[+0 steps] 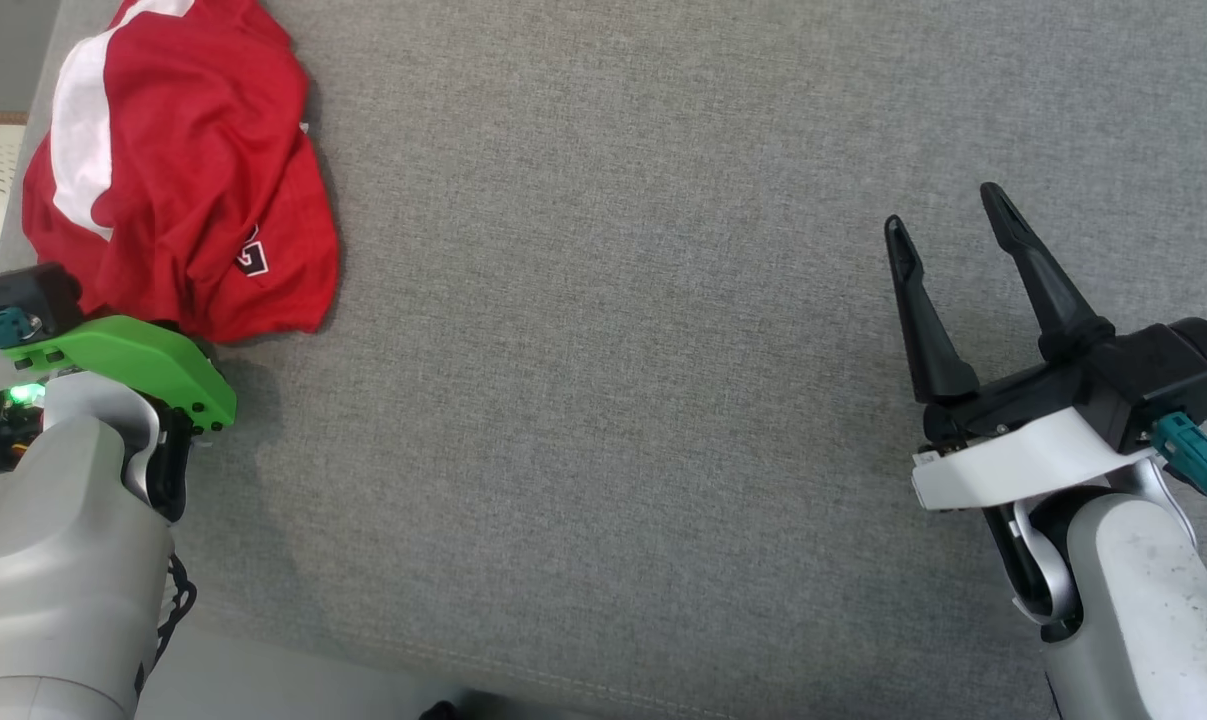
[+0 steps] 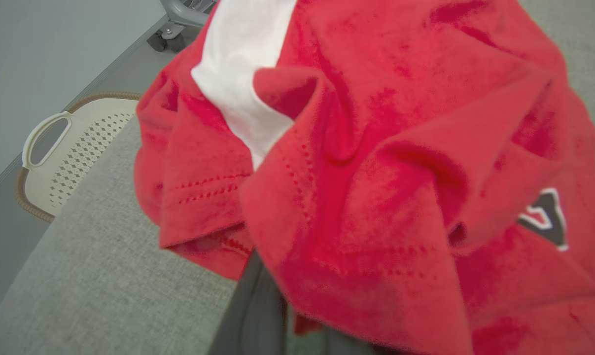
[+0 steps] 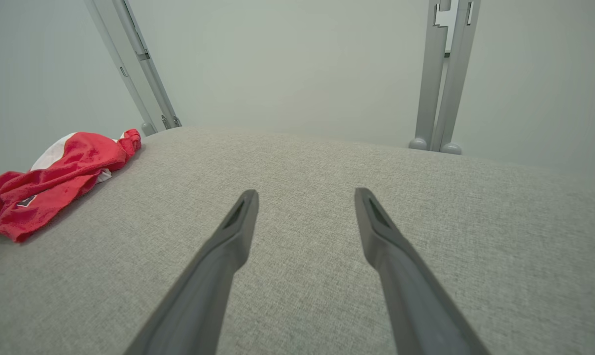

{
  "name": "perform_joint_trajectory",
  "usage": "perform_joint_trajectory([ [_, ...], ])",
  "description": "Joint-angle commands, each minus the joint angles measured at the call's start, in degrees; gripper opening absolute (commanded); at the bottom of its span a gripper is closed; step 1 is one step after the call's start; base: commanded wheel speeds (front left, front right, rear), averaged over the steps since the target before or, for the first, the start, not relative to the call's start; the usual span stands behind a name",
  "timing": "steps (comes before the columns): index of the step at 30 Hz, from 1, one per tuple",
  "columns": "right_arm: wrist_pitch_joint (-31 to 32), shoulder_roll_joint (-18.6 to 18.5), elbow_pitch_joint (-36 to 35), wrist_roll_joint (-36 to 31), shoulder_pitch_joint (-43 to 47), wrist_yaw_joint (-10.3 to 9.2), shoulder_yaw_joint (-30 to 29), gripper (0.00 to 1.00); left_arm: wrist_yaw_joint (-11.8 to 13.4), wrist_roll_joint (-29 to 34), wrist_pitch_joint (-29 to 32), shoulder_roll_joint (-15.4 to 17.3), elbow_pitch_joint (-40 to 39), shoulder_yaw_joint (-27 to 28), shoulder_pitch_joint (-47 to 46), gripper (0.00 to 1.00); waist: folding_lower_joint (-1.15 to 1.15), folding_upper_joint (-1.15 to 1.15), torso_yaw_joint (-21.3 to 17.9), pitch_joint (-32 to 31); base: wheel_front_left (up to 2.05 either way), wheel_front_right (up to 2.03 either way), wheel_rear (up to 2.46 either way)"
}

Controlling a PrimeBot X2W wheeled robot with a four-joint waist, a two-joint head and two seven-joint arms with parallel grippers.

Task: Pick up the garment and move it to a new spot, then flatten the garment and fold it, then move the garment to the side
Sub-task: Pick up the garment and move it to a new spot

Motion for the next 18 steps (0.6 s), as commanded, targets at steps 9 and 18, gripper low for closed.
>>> perform_joint_trajectory([
  [9, -3.1, 1.7, 4.48, 1.06, -0.73, -0.02, 1.1, 1.0, 0.1, -2.33, -2.25, 3.08, -8.99, -3.32, 3.13, 0.0, 0.0, 0.0, 0.38, -5.2, 0.0, 0.0, 0.0],
  [18, -6.41, 3.59, 9.09, 2.86, -0.74, -0.02, 1.34, 1.0, 0.1, 2.8, -2.27, 3.03, -25.63, -7.67, 9.47, 0.0, 0.0, 0.0, -1.39, -10.34, 0.0, 0.0, 0.0],
])
